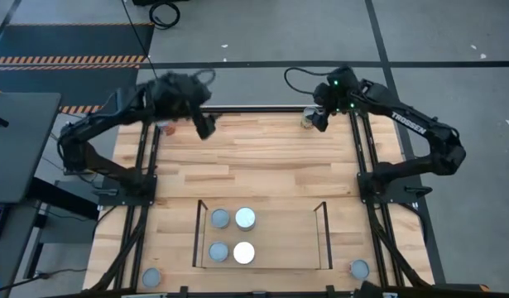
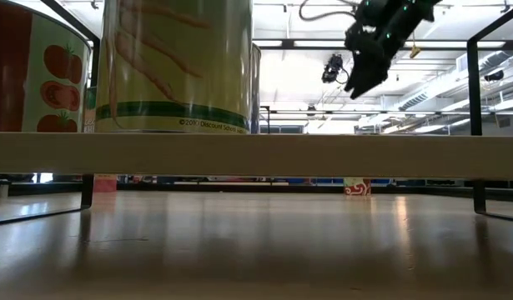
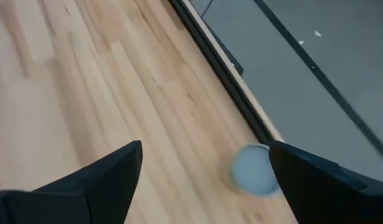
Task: Pick and place cans onto a shelf
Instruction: Put the canned spaghetti sauce on the shelf
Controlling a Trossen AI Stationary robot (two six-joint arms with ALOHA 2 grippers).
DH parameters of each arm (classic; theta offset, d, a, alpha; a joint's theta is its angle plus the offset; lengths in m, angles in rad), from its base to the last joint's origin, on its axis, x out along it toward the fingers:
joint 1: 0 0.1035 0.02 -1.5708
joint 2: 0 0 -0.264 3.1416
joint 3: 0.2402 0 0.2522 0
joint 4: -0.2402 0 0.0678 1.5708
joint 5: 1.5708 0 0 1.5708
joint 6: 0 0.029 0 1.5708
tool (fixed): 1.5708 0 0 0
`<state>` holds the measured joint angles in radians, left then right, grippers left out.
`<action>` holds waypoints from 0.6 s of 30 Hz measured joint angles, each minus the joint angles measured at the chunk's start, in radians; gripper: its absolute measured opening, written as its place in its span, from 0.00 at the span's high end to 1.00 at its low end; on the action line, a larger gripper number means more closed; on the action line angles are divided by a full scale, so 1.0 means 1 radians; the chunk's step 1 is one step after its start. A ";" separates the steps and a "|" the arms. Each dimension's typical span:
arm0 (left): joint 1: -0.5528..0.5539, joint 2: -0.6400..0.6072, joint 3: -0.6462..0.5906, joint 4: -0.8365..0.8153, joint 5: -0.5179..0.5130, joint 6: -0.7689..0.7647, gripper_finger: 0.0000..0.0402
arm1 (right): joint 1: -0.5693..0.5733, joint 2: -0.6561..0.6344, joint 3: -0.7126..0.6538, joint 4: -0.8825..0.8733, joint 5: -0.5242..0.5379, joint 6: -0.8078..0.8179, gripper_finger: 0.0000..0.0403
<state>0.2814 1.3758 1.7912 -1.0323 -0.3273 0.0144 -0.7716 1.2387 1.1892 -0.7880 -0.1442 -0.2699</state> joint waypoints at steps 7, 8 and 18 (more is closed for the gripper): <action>0.196 0.023 0.000 0.008 0.049 0.054 0.12 | -0.094 0.085 0.000 -0.084 0.027 -0.411 0.13; 0.211 0.023 0.000 0.016 0.055 0.058 0.12 | -0.100 0.101 0.000 -0.100 0.027 -0.452 0.13; 0.276 0.038 0.001 0.080 0.059 0.003 0.12 | -0.135 0.273 0.000 -0.106 0.049 -0.491 0.11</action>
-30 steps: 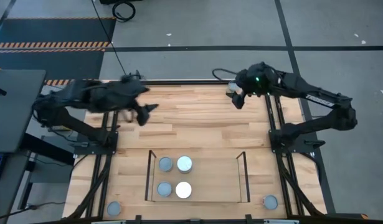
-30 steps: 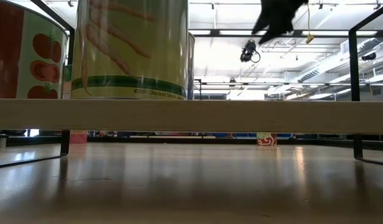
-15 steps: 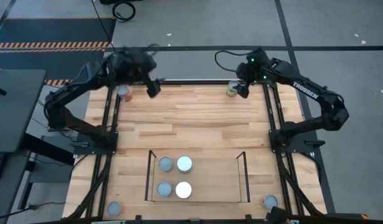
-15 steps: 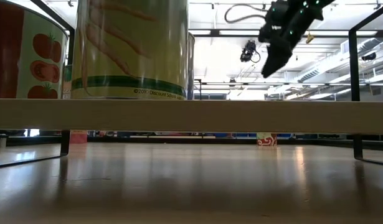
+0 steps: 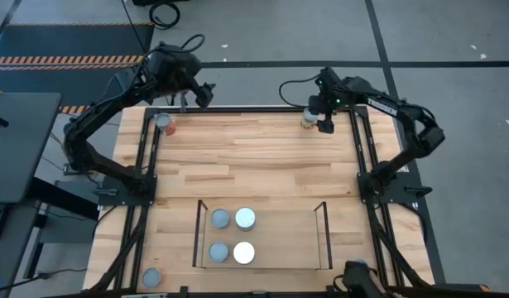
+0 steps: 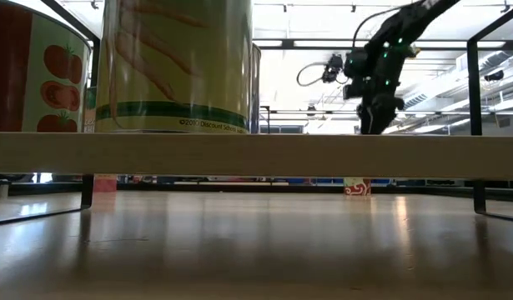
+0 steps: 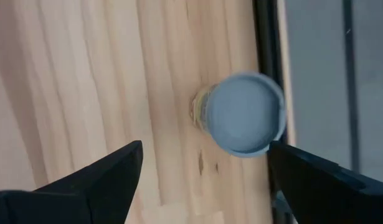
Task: Pick and place cans onto a shelf
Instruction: Put the canned spaghetti sauce on the shelf
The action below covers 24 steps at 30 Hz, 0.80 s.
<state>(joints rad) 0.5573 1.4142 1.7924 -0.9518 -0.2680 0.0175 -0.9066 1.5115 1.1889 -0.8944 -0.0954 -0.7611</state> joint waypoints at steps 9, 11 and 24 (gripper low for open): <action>0.009 0.008 0.000 0.071 -0.017 -0.059 0.12 | -0.049 0.073 0.001 0.131 -0.014 0.009 0.01; 0.009 0.009 0.000 0.071 -0.019 -0.075 0.12 | -0.061 0.092 0.001 0.132 -0.032 0.004 0.01; 0.008 0.012 0.000 0.039 -0.023 -0.119 0.12 | -0.086 0.188 0.000 0.176 -0.110 0.054 0.04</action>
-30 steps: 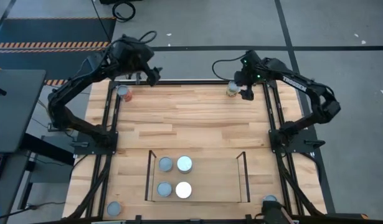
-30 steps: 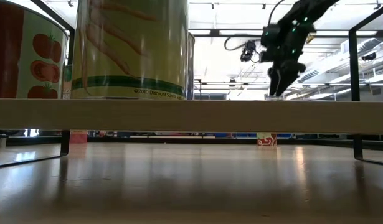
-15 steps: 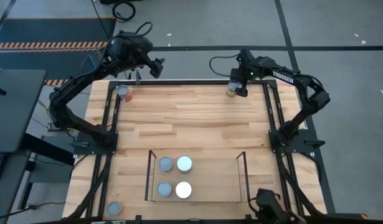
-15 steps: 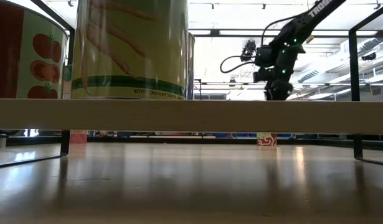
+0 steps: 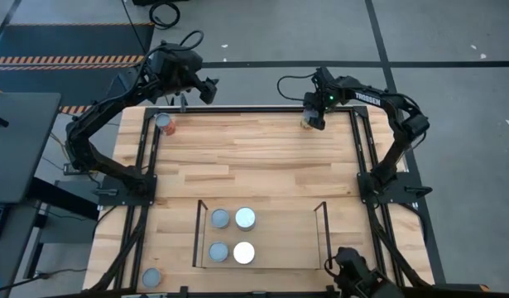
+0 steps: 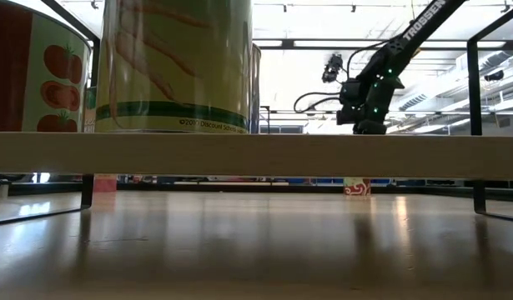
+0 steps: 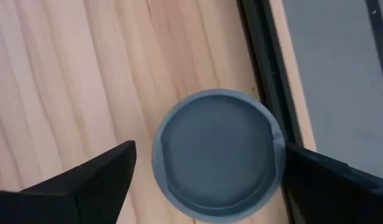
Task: Pick and place cans onto a shelf
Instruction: Put the canned spaghetti sauce on the shelf
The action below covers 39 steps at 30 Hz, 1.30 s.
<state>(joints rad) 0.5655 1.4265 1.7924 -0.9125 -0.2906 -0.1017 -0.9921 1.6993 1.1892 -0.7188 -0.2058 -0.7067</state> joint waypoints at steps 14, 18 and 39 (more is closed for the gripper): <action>0.000 0.000 0.000 0.001 -0.004 0.013 0.12 | 0.047 -0.034 0.000 -0.015 0.058 0.090 0.28; 0.000 -0.008 0.000 -0.012 -0.004 0.041 0.12 | 0.098 -0.090 0.000 -0.020 0.098 0.139 0.28; -0.010 -0.074 0.000 -0.182 0.049 0.134 0.12 | 0.725 -0.247 0.351 -0.265 0.195 0.853 0.27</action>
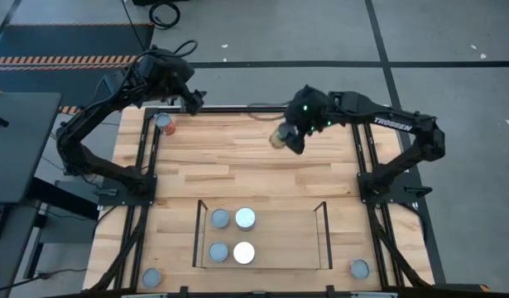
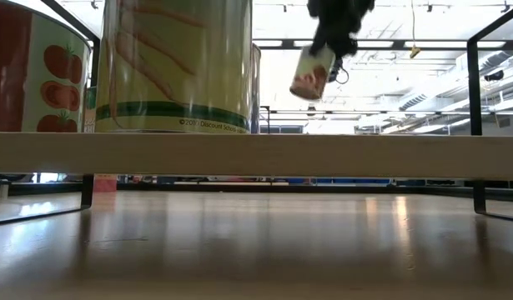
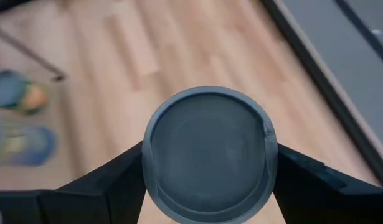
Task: Pick and place cans onto a shelf
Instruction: Put the canned spaghetti sauce on the shelf
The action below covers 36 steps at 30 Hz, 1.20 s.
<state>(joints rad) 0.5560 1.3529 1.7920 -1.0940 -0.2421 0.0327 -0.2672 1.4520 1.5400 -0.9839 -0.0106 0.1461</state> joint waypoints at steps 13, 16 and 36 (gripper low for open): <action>-0.254 -0.115 0.000 -0.316 -0.084 -0.358 0.12 | 0.459 0.122 0.178 -0.108 0.132 0.173 0.27; -0.348 -0.147 0.000 -0.352 -0.085 -0.492 0.12 | 0.563 0.139 0.178 -0.106 0.167 0.236 0.27; -0.732 -0.169 0.000 -0.463 -0.262 -0.776 0.12 | 0.731 0.444 0.177 -0.095 0.241 0.370 0.27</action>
<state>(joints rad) -0.1761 1.1835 1.7924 -1.5570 -0.5039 -0.7429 0.4640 1.8956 1.7168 -1.0786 0.2307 0.5163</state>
